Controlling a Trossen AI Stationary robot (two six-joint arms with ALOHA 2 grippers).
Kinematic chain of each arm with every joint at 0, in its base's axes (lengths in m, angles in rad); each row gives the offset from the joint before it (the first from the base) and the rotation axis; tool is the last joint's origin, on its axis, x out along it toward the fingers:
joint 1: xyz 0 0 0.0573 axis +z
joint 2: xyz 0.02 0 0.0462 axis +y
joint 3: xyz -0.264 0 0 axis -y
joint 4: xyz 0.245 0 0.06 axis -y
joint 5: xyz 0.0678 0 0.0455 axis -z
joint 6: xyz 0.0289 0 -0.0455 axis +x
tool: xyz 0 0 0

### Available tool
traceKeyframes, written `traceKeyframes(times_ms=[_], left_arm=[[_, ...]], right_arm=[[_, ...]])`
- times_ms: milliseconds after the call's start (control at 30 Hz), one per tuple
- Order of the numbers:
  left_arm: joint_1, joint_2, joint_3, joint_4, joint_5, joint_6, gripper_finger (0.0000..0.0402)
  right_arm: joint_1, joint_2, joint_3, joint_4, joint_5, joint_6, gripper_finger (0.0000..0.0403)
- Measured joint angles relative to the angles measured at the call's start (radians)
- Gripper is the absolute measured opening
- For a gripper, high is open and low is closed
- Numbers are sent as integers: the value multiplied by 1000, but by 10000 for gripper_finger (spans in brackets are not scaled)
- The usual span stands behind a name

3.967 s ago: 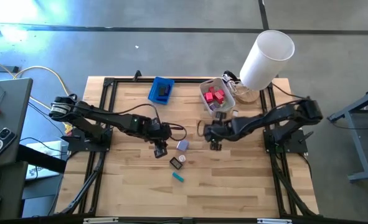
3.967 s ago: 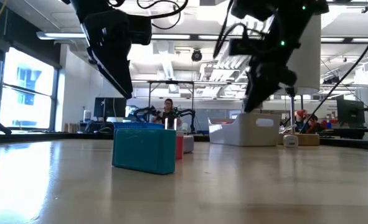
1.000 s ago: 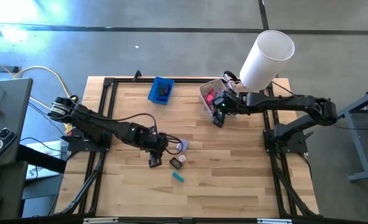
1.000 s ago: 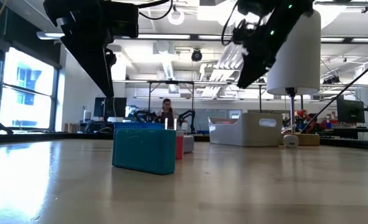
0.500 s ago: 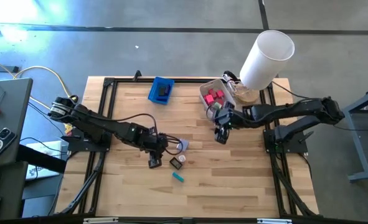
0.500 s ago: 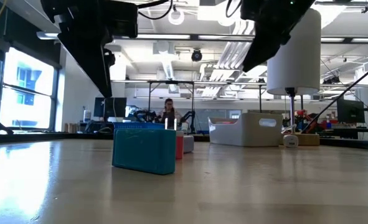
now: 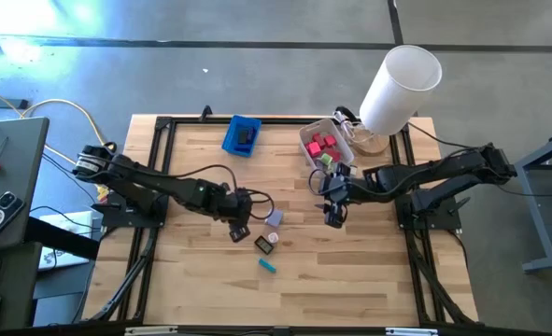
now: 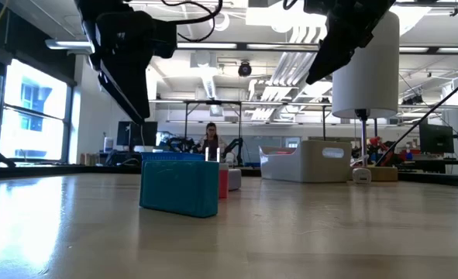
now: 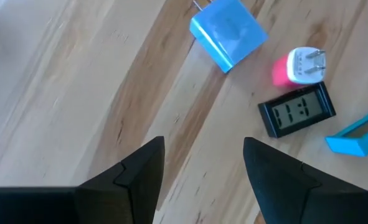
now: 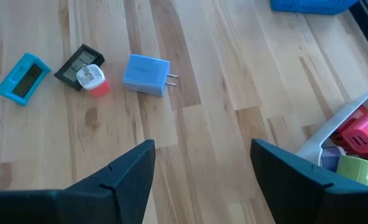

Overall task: Pick & Place Office items
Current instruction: Put the light purple charger adapter into the white bin

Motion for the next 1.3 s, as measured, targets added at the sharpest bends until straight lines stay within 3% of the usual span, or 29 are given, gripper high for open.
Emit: traceKeyframes(times_ms=[300, 667, 1300], left_arm=[[30, 6, 1, -2, 6, 10, 221], [27, 40, 1, 10, 32, -77, 334], [64, 190, 1, 451, 23, -115, 339]], right_arm=[[7, 0, 0, 1, 7, 0, 252], [7, 0, 0, -1, 4, 48, 252], [7, 0, 0, 1, 3, 53, 252]])
